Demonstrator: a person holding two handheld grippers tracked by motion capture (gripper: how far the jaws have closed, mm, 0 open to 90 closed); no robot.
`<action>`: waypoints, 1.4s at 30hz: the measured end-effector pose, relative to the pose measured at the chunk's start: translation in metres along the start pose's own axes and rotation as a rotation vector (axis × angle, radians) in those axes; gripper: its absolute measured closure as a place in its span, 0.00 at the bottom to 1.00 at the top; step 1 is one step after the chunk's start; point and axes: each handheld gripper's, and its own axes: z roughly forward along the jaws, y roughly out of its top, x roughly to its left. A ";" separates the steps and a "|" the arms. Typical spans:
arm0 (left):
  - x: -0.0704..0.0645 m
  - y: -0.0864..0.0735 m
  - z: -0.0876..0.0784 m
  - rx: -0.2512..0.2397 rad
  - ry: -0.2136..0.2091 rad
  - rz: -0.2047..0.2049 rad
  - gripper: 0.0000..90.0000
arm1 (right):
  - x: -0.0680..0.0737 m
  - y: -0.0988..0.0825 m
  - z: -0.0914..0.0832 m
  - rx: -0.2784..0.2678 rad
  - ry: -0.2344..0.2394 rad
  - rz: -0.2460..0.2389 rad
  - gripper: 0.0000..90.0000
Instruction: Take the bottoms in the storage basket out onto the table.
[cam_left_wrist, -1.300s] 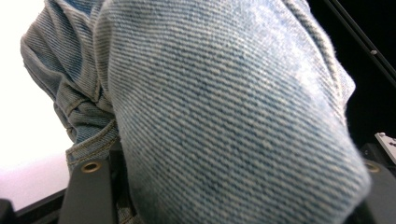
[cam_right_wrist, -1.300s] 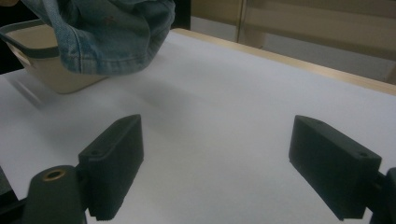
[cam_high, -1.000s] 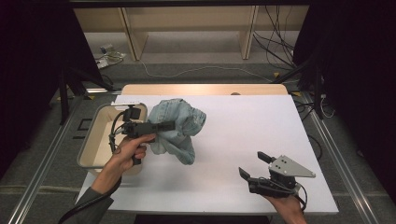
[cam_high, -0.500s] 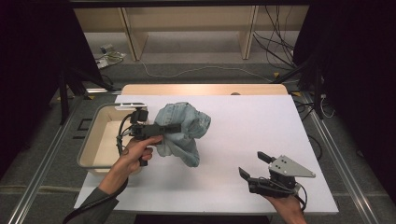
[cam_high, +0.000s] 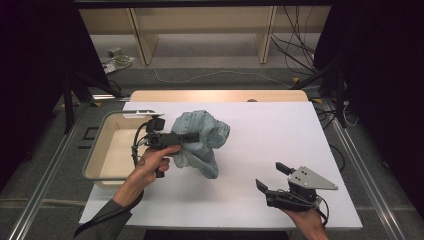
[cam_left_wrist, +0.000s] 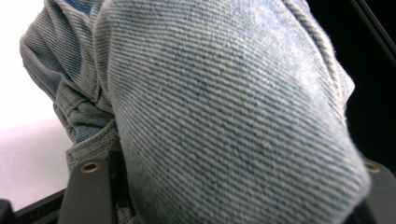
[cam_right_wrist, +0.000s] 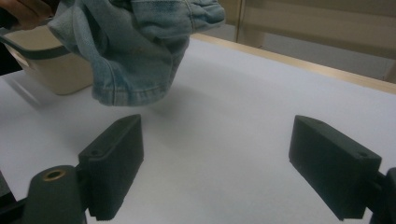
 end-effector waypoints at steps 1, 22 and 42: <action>0.000 0.000 0.001 0.000 0.001 0.002 0.36 | 0.000 0.000 0.000 0.001 0.000 0.000 0.21; -0.010 0.009 0.032 0.031 0.001 0.013 0.37 | -0.002 0.000 0.000 0.003 -0.007 0.004 0.21; -0.015 0.008 0.068 0.046 -0.005 -0.028 0.37 | -0.004 0.000 0.000 -0.002 -0.001 0.021 0.21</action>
